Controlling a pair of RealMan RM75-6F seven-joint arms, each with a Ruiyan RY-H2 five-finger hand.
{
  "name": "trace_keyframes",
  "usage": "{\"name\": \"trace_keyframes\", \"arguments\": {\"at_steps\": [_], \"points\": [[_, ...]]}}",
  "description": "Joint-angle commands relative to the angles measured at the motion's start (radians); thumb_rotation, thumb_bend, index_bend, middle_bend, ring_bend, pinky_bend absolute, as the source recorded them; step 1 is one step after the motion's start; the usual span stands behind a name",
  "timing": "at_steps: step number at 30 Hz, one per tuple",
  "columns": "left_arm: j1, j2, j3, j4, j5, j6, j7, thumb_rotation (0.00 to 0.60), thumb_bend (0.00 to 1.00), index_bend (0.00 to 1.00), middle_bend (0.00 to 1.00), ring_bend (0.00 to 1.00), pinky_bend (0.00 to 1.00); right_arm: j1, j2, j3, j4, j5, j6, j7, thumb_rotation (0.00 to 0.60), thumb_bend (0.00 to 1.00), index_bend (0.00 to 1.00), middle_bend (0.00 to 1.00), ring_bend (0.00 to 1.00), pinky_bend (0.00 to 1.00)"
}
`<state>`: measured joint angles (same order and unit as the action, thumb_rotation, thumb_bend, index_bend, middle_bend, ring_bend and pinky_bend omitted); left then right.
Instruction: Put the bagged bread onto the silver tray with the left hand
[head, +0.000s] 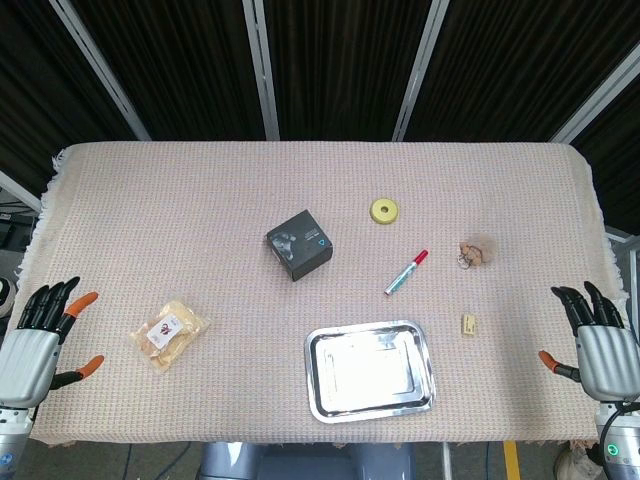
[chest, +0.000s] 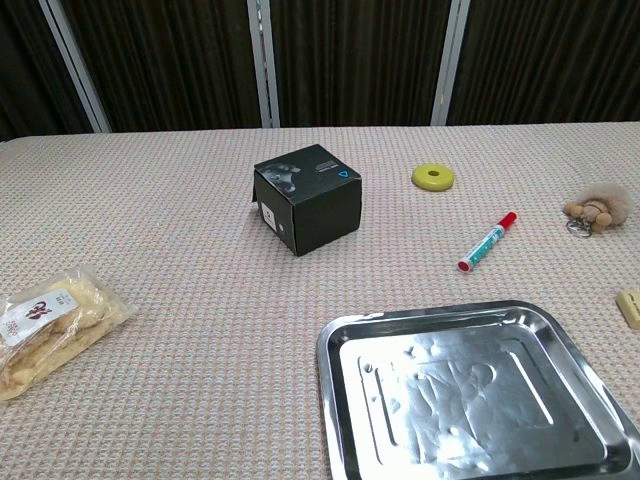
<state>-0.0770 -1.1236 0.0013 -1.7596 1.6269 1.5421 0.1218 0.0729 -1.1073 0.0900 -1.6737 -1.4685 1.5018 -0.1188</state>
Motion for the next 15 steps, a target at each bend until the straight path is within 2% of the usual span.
{"name": "trace_keyframes", "arguments": {"at_steps": [1,15], "points": [[-0.001,0.000,0.000,0.000,0.000,-0.001,0.000,0.600,0.13,0.17,0.00,0.00,0.00,0.000,0.000,0.000,0.000,0.000,0.001,0.000,0.600,0.01,0.13,0.16,0.03,0.16],[0.002,0.003,0.002,0.000,0.006,0.002,0.000,0.600,0.13,0.17,0.00,0.00,0.00,-0.006,0.003,-0.003,0.000,-0.007,0.010,0.008,0.600,0.01,0.13,0.16,0.03,0.16]]}}
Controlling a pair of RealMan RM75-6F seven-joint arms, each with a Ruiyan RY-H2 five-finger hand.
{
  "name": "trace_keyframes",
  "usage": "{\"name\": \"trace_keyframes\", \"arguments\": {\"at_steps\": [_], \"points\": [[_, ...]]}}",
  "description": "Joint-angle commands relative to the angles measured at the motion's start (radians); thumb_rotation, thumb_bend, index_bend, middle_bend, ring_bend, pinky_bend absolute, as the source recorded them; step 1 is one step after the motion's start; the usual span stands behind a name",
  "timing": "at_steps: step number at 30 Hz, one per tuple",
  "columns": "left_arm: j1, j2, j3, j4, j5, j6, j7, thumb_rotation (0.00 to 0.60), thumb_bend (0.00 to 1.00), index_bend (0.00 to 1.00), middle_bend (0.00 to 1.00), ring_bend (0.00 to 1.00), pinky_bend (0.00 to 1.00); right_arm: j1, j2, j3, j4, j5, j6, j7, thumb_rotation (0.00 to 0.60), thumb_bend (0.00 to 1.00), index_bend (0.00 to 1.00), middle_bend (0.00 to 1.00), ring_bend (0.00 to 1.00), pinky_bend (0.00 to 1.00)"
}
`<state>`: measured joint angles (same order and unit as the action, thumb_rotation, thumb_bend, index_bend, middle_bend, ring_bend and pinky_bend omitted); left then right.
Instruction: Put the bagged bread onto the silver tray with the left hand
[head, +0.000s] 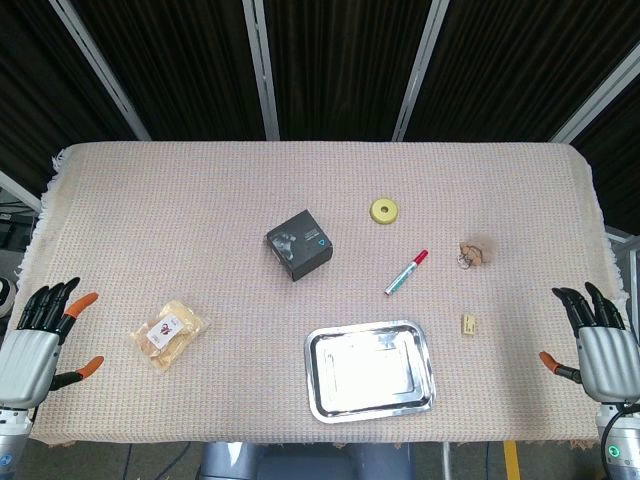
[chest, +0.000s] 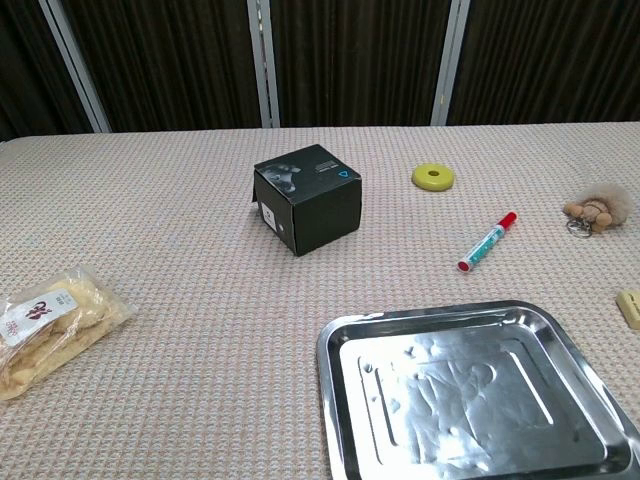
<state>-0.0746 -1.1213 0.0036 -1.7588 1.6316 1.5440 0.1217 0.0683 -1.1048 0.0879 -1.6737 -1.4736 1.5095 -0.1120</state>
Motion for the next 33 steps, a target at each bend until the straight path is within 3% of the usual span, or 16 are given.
{"name": "trace_keyframes", "arguments": {"at_steps": [1,9,22,33], "points": [[-0.001,0.002,-0.001,-0.001,0.003,0.001,-0.001,0.600,0.13,0.17,0.00,0.00,0.00,-0.003,0.000,-0.001,0.001,-0.003,0.005,0.002,0.600,0.01,0.13,0.16,0.03,0.16],[-0.009,0.005,0.002,0.003,-0.015,-0.029,-0.004,0.600,0.13,0.17,0.00,0.00,0.00,-0.009,0.001,-0.004,0.003,-0.005,0.010,0.008,0.600,0.01,0.13,0.16,0.03,0.16],[-0.139,0.054,0.027,-0.003,-0.157,-0.368,0.052,0.600,0.07,0.11,0.00,0.00,0.00,-0.012,0.003,-0.004,-0.002,-0.005,0.013,0.003,0.600,0.01,0.13,0.16,0.03,0.16],[-0.246,-0.040,-0.002,0.077,-0.260,-0.539,0.134,0.600,0.07,0.10,0.00,0.00,0.00,-0.021,0.008,-0.005,-0.012,0.000,0.021,-0.011,0.600,0.01,0.13,0.16,0.03,0.16]]}}
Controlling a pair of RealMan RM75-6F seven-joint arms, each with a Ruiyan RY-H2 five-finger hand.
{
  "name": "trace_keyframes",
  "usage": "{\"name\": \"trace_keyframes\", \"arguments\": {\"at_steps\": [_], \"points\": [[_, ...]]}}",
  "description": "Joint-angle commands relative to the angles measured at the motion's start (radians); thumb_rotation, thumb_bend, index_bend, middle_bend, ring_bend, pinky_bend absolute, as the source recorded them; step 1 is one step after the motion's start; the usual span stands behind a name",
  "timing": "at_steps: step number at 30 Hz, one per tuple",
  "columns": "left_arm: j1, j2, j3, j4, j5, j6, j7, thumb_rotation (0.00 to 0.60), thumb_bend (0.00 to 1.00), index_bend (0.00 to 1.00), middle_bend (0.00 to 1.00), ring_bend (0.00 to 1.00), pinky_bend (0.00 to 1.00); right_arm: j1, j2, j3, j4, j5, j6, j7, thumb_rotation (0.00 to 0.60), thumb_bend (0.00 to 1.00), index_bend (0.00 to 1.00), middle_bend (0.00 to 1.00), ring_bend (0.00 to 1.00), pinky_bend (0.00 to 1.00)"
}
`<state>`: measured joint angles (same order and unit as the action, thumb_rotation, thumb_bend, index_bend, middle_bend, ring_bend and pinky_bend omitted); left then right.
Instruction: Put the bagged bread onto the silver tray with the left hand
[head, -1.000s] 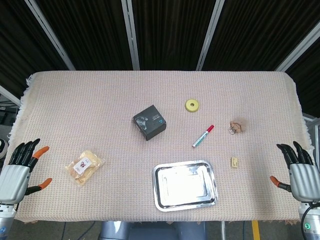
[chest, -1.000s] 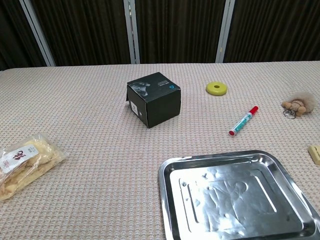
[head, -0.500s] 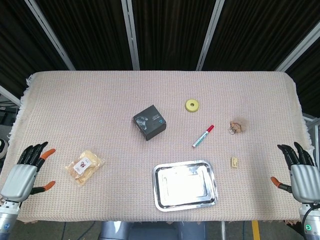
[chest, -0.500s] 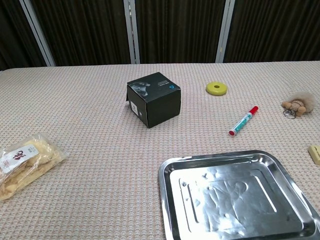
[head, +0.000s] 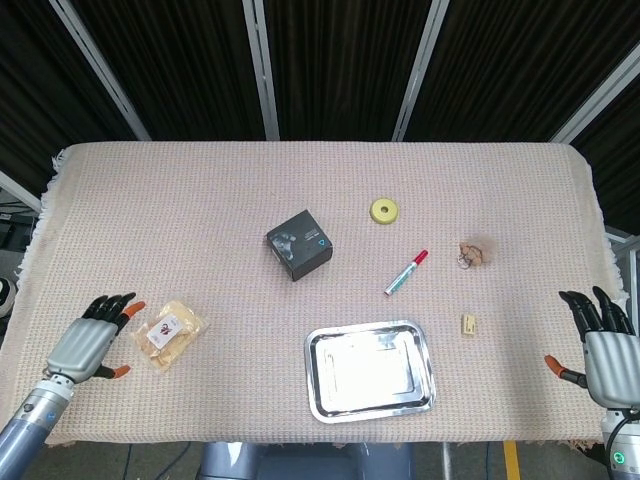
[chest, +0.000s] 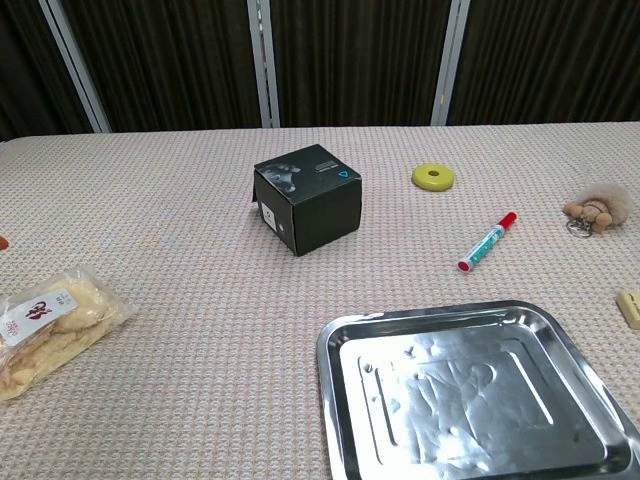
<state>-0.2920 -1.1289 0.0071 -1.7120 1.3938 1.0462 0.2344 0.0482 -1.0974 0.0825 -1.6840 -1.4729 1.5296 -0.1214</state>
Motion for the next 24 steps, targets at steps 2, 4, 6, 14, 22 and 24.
{"name": "trace_keyframes", "arguments": {"at_steps": [2,4,6,14,22,24], "points": [[-0.048,-0.056,-0.011,0.054,-0.040,-0.068,0.032,0.600,0.07,0.10,0.00,0.00,0.00,-0.001,0.001,0.000,-0.004,0.000,0.000,-0.007,0.600,0.01,0.13,0.16,0.03,0.16],[-0.064,-0.083,-0.019,0.082,-0.062,-0.089,0.041,0.600,0.07,0.10,0.00,0.00,0.00,-0.001,0.002,0.000,-0.007,0.001,0.001,-0.010,0.600,0.01,0.13,0.16,0.03,0.16],[-0.081,-0.108,-0.023,0.106,-0.082,-0.115,0.047,0.600,0.07,0.10,0.00,0.00,0.00,-0.002,0.003,0.000,-0.009,0.001,0.002,-0.013,0.600,0.01,0.13,0.16,0.03,0.16],[-0.130,-0.196,-0.038,0.178,-0.121,-0.155,0.084,0.600,0.21,0.19,0.01,0.01,0.03,-0.006,0.005,0.000,-0.014,0.004,0.004,-0.018,0.600,0.01,0.13,0.16,0.03,0.16],[-0.133,-0.298,-0.065,0.251,-0.046,-0.048,0.017,0.600,0.50,0.62,0.29,0.31,0.48,-0.012,0.005,-0.001,-0.011,0.006,0.009,-0.011,0.600,0.01,0.13,0.16,0.03,0.16],[-0.132,-0.314,-0.066,0.269,-0.011,-0.017,-0.017,0.600,0.51,0.64,0.33,0.34,0.49,-0.012,0.004,-0.001,-0.008,0.007,0.008,-0.009,0.600,0.01,0.13,0.16,0.03,0.16]]}}
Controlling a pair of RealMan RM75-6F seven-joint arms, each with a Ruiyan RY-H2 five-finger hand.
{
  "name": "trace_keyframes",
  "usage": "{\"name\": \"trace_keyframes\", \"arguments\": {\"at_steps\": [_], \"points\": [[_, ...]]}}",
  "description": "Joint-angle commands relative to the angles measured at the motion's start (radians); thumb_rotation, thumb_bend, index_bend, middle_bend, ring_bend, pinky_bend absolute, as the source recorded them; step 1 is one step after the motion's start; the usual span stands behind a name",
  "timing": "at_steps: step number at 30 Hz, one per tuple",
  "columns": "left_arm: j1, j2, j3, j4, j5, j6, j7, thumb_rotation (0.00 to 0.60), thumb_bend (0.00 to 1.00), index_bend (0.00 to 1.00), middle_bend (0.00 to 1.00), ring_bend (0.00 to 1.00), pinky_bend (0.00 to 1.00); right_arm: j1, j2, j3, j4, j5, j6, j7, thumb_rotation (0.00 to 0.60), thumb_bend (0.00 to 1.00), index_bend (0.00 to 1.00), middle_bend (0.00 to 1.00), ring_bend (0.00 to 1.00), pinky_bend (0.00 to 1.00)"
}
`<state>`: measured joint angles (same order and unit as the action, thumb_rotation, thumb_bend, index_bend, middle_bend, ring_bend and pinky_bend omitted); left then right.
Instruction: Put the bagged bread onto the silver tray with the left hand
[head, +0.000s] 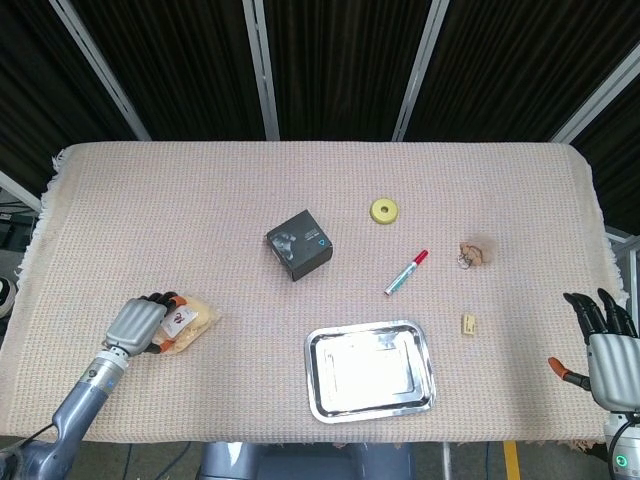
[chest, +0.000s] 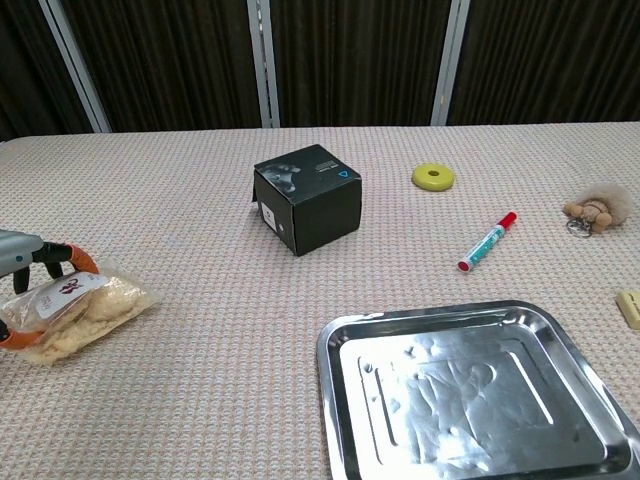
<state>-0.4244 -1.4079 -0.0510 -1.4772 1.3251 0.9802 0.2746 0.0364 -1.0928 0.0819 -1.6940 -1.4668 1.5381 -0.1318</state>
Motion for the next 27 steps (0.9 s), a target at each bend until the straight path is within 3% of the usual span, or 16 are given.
{"name": "trace_keyframes", "arguments": {"at_steps": [1,13,20,27], "points": [[0.000,-0.046,-0.008,0.049,0.083,0.069,-0.077,0.600,0.53,0.65,0.35,0.35,0.50,-0.001,-0.001,0.000,0.003,0.001,-0.001,0.004,0.600,0.01,0.13,0.16,0.03,0.16],[-0.058,-0.102,-0.039,0.050,0.267,0.209,-0.245,0.600,0.54,0.64,0.38,0.37,0.51,-0.004,0.002,0.001,0.005,-0.007,0.007,0.010,0.600,0.01,0.13,0.16,0.03,0.16],[-0.153,-0.153,-0.081,-0.005,0.301,0.162,-0.265,0.600,0.50,0.63,0.38,0.36,0.50,-0.005,0.005,0.001,-0.004,-0.016,0.013,0.002,0.600,0.01,0.13,0.16,0.03,0.16],[-0.269,-0.257,-0.122,0.022,0.291,0.070,-0.250,0.600,0.50,0.62,0.37,0.36,0.50,-0.010,0.010,-0.001,-0.015,-0.016,0.017,-0.012,0.600,0.01,0.13,0.16,0.03,0.16]]}}
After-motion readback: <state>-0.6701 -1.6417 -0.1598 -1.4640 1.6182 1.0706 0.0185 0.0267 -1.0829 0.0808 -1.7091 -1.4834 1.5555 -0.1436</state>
